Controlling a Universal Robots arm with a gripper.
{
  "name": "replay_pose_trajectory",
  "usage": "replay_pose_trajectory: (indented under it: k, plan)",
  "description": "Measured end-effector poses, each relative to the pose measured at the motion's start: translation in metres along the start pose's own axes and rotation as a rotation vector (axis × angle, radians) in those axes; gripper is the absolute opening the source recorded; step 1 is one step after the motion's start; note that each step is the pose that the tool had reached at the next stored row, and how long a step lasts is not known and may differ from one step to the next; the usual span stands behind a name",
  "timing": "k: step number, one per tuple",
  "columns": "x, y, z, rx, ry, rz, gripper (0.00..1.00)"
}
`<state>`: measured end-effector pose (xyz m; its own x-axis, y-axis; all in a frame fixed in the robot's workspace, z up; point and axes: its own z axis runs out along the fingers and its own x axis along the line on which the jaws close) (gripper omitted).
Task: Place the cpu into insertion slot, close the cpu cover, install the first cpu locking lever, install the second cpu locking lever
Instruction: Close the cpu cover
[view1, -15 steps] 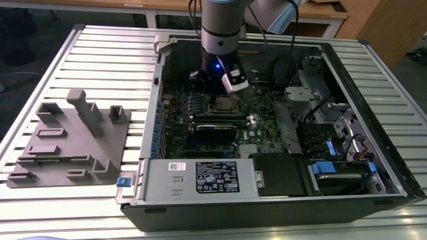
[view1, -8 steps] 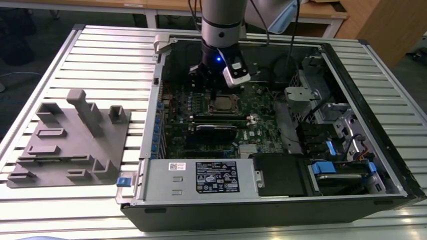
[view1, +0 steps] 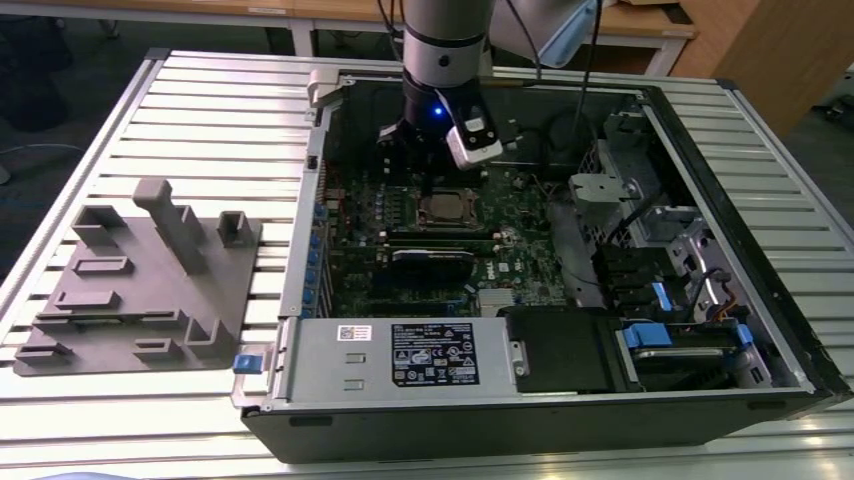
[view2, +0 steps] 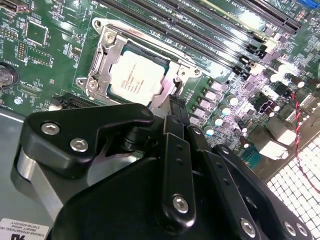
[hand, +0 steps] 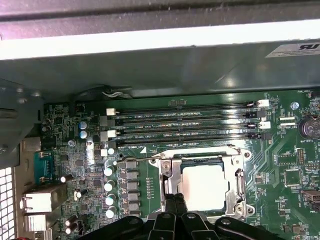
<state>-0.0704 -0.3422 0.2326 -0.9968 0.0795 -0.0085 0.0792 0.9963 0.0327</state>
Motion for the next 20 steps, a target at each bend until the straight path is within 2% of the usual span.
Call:
replay_pose_trajectory:
  k: [5,9,20]
  plan:
    - [-0.0003,0.0,-0.0002,0.0003,0.0002,0.0,0.11]
    - [-0.0033,0.0002,-0.0001,0.0003,0.0002,0.0,0.11]
    - [-0.0187,0.0015,0.0001,0.0002,0.0001,0.0,0.11]
